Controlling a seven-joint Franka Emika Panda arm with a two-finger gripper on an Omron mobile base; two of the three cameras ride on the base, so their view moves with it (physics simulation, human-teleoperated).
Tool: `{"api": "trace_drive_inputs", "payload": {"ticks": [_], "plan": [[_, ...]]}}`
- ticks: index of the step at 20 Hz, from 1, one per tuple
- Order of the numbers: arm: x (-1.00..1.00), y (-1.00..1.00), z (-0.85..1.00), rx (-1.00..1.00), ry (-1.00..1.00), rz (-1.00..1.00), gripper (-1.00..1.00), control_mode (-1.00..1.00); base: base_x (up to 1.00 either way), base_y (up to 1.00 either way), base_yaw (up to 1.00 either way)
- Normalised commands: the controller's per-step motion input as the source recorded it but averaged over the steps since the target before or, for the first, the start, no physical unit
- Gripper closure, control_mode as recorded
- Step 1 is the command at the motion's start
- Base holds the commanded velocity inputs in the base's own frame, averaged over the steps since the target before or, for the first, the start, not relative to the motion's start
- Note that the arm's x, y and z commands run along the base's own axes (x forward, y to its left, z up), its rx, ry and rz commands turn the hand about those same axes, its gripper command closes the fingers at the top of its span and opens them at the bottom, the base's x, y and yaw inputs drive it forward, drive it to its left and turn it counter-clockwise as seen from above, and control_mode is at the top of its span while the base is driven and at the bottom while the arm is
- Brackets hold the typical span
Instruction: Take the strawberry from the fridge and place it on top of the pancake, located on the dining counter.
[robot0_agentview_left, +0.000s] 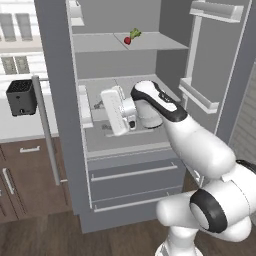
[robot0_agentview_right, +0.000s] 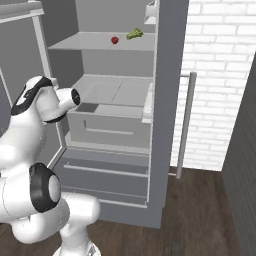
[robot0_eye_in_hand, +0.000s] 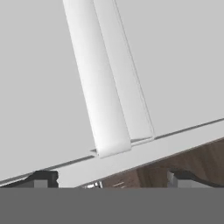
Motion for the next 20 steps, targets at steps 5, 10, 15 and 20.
{"api": "trace_drive_inputs", "payload": {"ticks": [5,10,15,20], "plan": [[0.01,-0.95,-0.02,-0.18,0.00,0.00,-1.00,-1.00,0.00,0.00,0.00],[0.06,-0.73,-0.01,-0.62,0.00,0.08,-1.00,-1.00,0.00,0.00,0.00],[-0.01,-0.76,-0.31,-0.83,0.01,0.17,-1.00,-1.00,0.00,0.00,0.00],[-0.26,-0.98,-0.31,-0.76,0.07,0.19,-1.00,-1.00,0.00,0.00,0.00]]}}
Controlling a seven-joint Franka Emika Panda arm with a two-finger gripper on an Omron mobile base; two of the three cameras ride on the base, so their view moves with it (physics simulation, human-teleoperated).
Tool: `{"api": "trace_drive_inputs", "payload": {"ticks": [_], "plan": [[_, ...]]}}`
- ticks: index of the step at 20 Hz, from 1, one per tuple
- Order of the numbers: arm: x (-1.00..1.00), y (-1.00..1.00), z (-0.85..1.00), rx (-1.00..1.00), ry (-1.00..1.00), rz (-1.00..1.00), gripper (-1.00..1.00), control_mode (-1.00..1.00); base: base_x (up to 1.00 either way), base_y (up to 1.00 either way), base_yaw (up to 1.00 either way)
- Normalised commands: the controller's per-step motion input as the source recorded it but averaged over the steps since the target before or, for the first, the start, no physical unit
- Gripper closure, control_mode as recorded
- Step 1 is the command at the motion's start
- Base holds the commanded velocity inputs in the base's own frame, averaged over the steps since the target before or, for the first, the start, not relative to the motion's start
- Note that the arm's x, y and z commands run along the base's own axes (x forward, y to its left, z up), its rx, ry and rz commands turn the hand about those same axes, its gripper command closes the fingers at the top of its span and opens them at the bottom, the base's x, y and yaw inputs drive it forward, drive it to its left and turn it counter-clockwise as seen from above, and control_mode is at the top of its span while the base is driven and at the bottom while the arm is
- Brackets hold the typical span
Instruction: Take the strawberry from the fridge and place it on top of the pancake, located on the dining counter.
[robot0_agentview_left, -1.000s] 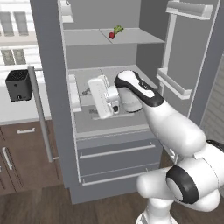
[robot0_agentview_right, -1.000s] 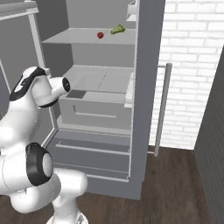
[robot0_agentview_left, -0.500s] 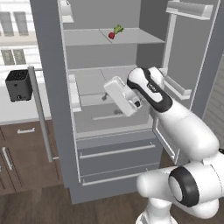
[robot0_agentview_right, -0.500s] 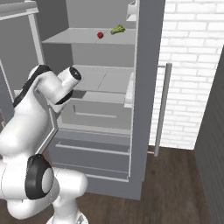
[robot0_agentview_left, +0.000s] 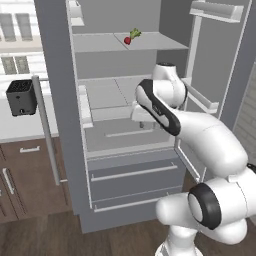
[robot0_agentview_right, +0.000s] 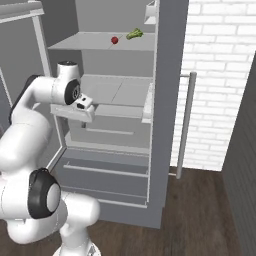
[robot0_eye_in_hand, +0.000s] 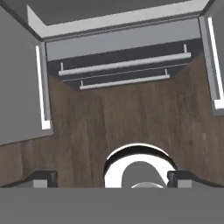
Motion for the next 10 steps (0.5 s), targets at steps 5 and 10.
{"api": "trace_drive_inputs", "payload": {"ticks": [5,10], "plan": [[-0.65,-0.58,0.03,-0.24,-0.06,0.14,-1.00,-1.00,0.00,0.00,0.00],[-0.83,-0.05,0.08,0.02,-0.32,0.06,-1.00,-1.00,0.00,0.00,0.00]]}}
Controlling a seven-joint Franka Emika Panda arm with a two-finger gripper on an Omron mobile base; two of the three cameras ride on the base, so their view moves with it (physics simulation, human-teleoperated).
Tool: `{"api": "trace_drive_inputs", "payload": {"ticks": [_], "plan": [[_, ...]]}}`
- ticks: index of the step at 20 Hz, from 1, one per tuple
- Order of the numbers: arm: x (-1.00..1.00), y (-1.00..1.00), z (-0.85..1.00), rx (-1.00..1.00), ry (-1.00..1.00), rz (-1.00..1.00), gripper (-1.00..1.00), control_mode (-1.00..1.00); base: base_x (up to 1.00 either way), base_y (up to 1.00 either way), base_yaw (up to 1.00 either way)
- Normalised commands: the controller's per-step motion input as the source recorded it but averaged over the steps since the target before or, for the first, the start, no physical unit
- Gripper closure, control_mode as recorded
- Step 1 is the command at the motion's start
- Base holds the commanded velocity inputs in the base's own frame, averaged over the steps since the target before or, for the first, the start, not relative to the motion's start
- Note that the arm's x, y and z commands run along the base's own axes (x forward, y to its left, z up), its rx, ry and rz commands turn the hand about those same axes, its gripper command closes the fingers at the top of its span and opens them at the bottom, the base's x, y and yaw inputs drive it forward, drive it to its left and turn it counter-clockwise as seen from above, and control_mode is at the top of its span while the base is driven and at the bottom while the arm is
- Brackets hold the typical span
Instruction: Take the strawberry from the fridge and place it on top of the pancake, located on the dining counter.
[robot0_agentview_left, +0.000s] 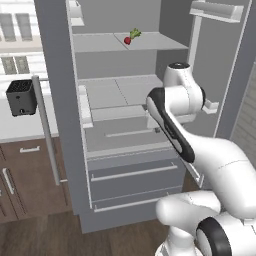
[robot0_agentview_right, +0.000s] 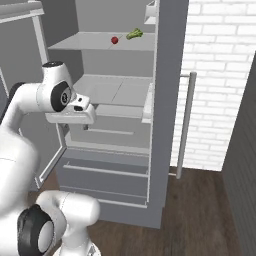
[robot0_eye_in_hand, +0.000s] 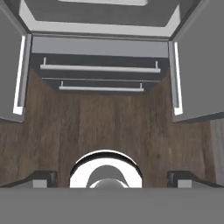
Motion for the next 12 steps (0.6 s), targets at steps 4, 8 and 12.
{"api": "trace_drive_inputs", "payload": {"ticks": [4,8,12], "plan": [[-0.71,-0.01,0.03,0.04,-0.16,0.02,-1.00,-1.00,0.00,0.00,0.00],[-0.48,-0.02,-0.06,0.05,0.00,0.00,-1.00,-1.00,0.00,0.00,0.00],[-0.36,0.00,-0.13,0.06,0.00,0.00,-1.00,-1.00,0.00,0.00,0.00]]}}
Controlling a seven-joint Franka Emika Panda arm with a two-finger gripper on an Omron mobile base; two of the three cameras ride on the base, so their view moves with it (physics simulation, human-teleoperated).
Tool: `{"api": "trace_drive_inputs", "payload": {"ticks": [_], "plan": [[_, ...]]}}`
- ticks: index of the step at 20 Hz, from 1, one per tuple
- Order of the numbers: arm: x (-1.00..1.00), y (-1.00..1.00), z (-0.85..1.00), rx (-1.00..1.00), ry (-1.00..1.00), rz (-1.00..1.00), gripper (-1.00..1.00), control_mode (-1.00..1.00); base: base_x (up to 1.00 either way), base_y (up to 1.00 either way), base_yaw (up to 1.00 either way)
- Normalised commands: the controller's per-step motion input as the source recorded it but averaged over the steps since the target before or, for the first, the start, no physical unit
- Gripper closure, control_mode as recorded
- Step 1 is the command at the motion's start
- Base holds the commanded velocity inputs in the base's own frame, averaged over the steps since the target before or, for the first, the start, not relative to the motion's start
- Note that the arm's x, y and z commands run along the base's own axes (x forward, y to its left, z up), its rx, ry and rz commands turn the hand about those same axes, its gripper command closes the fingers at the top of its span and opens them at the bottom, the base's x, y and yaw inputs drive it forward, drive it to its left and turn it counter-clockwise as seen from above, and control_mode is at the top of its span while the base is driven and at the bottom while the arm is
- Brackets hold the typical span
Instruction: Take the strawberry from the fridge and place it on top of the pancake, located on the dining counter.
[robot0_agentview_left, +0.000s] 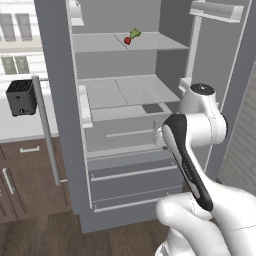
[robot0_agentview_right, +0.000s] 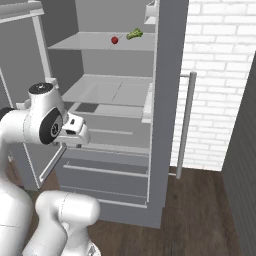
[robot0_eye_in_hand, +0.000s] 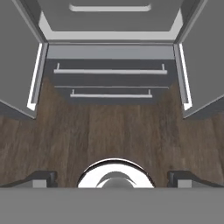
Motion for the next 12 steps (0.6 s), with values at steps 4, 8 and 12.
{"api": "trace_drive_inputs", "payload": {"ticks": [4,8,12], "plan": [[-0.21,0.00,-0.25,0.00,0.00,-0.02,-1.00,-1.00,0.00,0.00,0.00],[-0.04,0.00,-0.25,0.00,0.00,-0.02,-1.00,-1.00,0.00,0.00,0.00],[0.00,0.00,-0.08,0.00,0.00,0.00,-1.00,-1.00,0.00,0.00,0.00]]}}
